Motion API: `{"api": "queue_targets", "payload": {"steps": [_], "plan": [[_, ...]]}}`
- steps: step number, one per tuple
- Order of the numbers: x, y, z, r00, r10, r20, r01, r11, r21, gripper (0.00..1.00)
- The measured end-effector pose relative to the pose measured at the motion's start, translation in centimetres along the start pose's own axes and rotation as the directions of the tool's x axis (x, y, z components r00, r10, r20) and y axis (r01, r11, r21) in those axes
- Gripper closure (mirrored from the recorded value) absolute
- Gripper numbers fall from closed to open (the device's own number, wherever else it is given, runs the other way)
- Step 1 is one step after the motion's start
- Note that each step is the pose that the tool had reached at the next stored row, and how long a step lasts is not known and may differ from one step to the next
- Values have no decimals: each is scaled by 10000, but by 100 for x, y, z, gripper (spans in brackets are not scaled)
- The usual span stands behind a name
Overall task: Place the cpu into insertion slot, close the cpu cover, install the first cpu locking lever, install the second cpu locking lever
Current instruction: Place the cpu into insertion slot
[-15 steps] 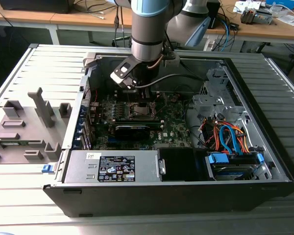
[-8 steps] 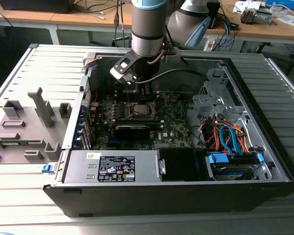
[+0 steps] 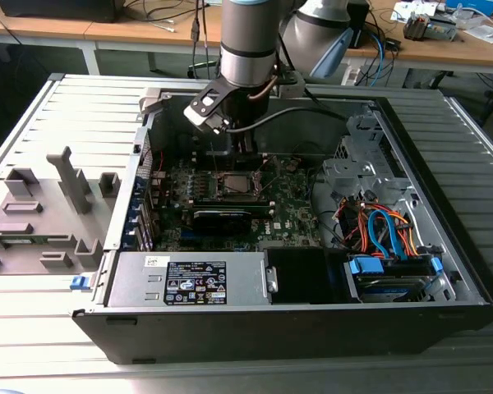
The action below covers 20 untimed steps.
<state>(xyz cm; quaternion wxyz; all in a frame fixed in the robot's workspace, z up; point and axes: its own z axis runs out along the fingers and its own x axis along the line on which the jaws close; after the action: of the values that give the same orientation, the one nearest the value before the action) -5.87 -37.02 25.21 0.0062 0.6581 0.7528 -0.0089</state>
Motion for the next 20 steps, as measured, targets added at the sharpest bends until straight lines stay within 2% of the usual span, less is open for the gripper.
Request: {"api": "queue_targets", "payload": {"steps": [4,5,9,13,14,20], "plan": [[-2,0,-88,10000,0,-2,0,10000,1,89],[-3,-1,-139,10000,0,-4,0,10000,0,89],[-5,-1,-236,10000,-1,-3,1,10000,0,89],[-9,-2,-410,10000,-1,-8,1,10000,-1,89],[-9,-2,-415,10000,-1,-23,1,10000,-4,89],[-9,-2,-416,10000,0,-25,0,10000,-3,89]]}}
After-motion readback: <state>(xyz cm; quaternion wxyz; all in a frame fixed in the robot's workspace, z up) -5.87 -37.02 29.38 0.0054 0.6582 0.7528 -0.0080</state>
